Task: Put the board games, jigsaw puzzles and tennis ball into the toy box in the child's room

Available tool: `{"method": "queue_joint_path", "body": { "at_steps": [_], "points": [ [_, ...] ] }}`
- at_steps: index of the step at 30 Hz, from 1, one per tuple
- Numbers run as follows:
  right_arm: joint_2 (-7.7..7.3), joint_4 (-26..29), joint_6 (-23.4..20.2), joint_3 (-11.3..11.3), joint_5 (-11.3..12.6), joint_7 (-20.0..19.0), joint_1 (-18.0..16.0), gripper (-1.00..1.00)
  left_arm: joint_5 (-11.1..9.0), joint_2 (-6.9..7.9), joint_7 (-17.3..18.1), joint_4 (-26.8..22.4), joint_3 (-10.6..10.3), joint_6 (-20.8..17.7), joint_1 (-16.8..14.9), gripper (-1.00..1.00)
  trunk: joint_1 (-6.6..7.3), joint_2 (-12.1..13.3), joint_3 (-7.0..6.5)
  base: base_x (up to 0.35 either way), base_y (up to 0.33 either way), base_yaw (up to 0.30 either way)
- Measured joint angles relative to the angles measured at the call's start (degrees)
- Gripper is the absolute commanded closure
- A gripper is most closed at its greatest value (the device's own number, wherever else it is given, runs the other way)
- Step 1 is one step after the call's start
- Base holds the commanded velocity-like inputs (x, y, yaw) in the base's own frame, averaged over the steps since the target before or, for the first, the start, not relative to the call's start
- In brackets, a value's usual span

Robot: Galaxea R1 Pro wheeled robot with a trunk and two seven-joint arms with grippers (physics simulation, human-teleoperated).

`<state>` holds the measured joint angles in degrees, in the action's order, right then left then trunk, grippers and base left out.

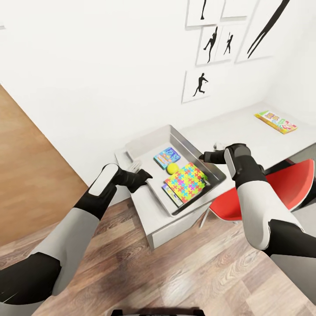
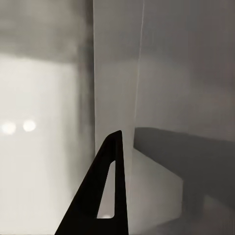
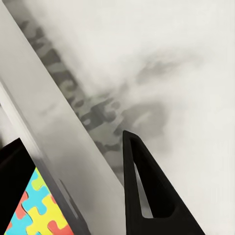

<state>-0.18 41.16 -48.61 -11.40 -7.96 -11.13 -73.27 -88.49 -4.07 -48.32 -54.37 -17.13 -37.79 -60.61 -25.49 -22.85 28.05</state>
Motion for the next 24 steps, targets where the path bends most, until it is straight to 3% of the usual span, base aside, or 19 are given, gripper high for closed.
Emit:
{"method": "queue_joint_path", "body": {
  "at_steps": [7,11,14,24],
  "points": [
    [0.02,0.1,-0.2,0.3,-0.3,0.0,0.0,1.0,-0.2,0.05,0.2,-0.1,0.0,0.1,0.3,1.0,-0.11,0.0,-0.19,0.0,0.025,-0.001],
    [0.01,1.0,-0.2,0.7,-0.4,0.0,0.0,1.0,0.4,0.07,1.5,-0.1,0.0,0.0,0.4,1.0,0.35,0.0,0.51,0.0,0.179,0.0],
    [0.0,0.2,-0.3,0.4,-0.4,0.1,0.0,1.0,-0.7,0.1,0.2,-0.1,-0.2,0.1,0.4,1.0,0.38,0.0,0.52,0.0,0.2,0.0],
    [-0.05,-0.1,-0.4,0.5,-0.3,0.1,0.0,1.0,-0.8,0.08,-0.1,-0.1,-0.2,0.1,0.5,1.0,0.43,0.0,0.52,0.0,0.055,0.0]
  ]
}}
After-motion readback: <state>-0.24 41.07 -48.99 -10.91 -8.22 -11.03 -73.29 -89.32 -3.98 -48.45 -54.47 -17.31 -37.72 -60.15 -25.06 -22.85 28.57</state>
